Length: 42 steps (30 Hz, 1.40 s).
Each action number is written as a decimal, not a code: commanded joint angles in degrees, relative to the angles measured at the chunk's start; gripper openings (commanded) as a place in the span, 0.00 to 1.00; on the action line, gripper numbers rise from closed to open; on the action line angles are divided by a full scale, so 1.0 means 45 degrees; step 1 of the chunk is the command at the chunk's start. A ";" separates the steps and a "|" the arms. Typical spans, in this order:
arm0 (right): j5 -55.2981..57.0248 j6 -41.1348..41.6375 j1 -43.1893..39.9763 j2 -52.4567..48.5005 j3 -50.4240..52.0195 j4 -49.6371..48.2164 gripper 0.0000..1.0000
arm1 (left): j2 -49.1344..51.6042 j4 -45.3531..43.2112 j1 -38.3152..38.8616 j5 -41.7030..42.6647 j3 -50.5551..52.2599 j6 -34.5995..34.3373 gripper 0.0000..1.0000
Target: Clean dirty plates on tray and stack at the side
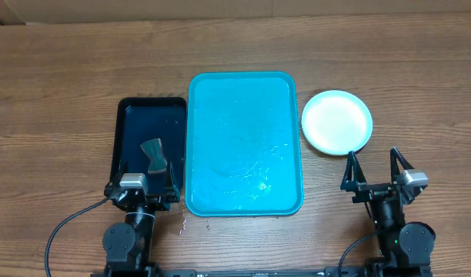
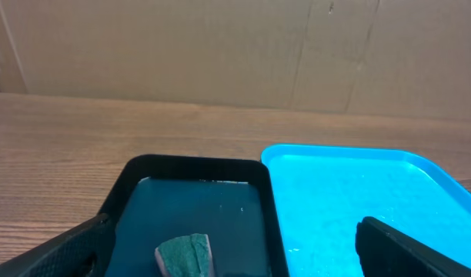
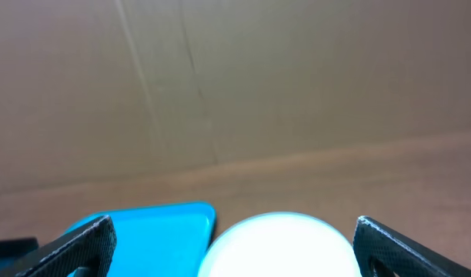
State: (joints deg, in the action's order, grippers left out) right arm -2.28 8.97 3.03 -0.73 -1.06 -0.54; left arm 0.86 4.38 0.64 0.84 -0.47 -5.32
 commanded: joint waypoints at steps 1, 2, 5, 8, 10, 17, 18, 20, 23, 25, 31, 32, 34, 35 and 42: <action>0.1141 0.0044 0.0369 0.0126 0.0141 0.0568 1.00 | -0.0136 0.0015 -0.0087 0.0039 0.0044 0.0340 1.00; 0.1239 0.0039 0.0413 0.0126 0.0141 0.0826 1.00 | -0.0136 0.0015 -0.0087 0.0039 0.0044 0.0340 1.00; 0.1375 0.0029 0.0408 0.0126 0.0141 0.1107 1.00 | -0.0136 0.0015 -0.0087 0.0039 0.0044 0.0335 1.00; 0.1248 0.0039 0.0427 0.0126 0.0141 0.1112 1.00 | -0.0136 0.0015 -0.0087 0.0039 0.0044 0.0335 1.00; 0.1253 0.0034 0.0578 0.0126 0.0136 0.1107 1.00 | -0.0136 0.0015 -0.0087 0.0039 0.0044 0.0340 1.00; 0.1258 0.0034 0.0889 0.0126 0.0136 0.1107 1.00 | -0.0136 0.0015 -0.0087 0.0039 0.0044 0.0340 1.00; 0.1258 0.0034 0.0889 0.0126 0.0136 0.1107 1.00 | -0.0136 0.0015 -0.0087 0.0039 0.0044 0.0340 1.00; 0.1258 0.0034 0.0889 0.0126 0.0136 0.1107 1.00 | -0.0136 0.0015 -0.0087 0.0039 0.0044 0.0335 1.00; 0.1253 0.0034 0.0889 0.0126 0.0136 0.1107 1.00 | -0.0136 0.0015 -0.0087 0.0039 0.0044 0.0340 1.00; 0.1258 0.0034 0.0889 0.0126 0.0136 0.1107 1.00 | -0.0136 0.0015 -0.0087 0.0039 0.0044 0.0340 1.00; 0.1258 0.0034 0.0889 0.0126 0.0136 0.1107 1.00 | -0.0136 0.0015 -0.0087 0.0039 0.0044 0.0340 1.00; 0.1258 0.0034 0.0889 0.0126 0.0136 0.1107 1.00 | -0.0136 0.0015 -0.0087 0.0039 0.0044 0.0340 1.00; 0.1258 0.0034 0.0889 0.0126 0.0136 0.1107 1.00 | -0.0136 0.0015 -0.0087 0.0039 0.0044 0.0340 1.00; 0.1258 0.0034 0.0889 0.0126 0.0136 0.1107 1.00 | -0.0136 0.0015 -0.0087 0.0039 0.0044 0.0340 1.00; 0.1258 0.0034 0.0889 0.0126 0.0136 0.1107 1.00 | -0.0136 0.0015 -0.0087 0.0039 0.0044 0.0340 1.00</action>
State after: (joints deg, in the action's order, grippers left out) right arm 2.98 8.99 6.79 -0.73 -1.06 4.67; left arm 0.86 4.38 0.64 0.84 -0.47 -5.32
